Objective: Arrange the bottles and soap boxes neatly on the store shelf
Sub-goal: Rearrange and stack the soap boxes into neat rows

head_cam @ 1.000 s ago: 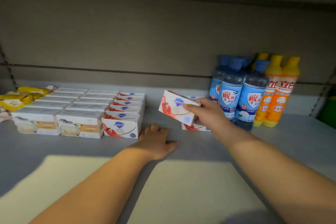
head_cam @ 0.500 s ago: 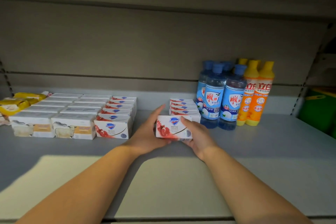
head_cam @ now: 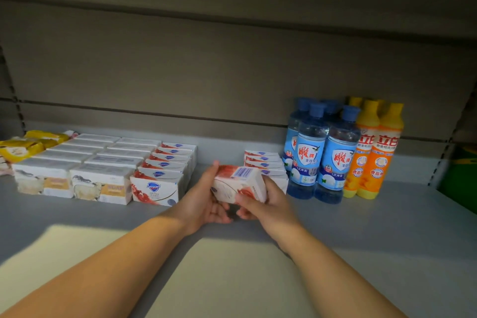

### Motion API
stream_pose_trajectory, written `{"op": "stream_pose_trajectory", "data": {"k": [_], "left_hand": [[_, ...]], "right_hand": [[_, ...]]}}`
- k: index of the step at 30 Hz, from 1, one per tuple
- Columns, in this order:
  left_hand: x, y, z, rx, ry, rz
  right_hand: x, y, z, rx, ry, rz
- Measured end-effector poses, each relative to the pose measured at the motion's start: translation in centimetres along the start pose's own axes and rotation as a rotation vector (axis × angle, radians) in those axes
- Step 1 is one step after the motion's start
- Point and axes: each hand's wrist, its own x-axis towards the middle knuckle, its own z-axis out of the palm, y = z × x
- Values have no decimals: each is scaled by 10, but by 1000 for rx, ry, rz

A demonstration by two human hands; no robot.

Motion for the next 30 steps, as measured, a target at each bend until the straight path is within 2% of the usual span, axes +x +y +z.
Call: {"op": "stream_pose_trajectory", "data": {"k": [3,6,8,11,13,14,17,20,22,24,27,30], "left_hand": [[-2,0,4,26,25,15],[-3,-3,6,342,74,224],[-6,-7,6,529,70,416],[-13,-4,7,639,46,668],[-14,-1,7,729,67,859],[-17,1,8,718,101,887],[-19,7,9,582,240,786],[-19,13,8,446,345,673],[-20,15,8,322,329,592],[-21,14,10,243,310,491],[-23,13,14,68,184,353],[-23,15,13,56,135,294]], "right_hand": [[4,-3,-2,49,170,50],[7,-5,-10,253,287,164],[5,-7,-13,386,282,317],[1,-10,-10,444,193,534],[1,-12,-10,375,118,563],[1,-13,-10,344,82,546],[0,-16,-8,288,-17,466],[1,-12,-1,106,-27,385],[1,-8,4,3,34,283],[0,-4,4,-69,108,81],[-3,-1,1,-181,100,-185],[-3,-2,0,-99,154,-162]]}}
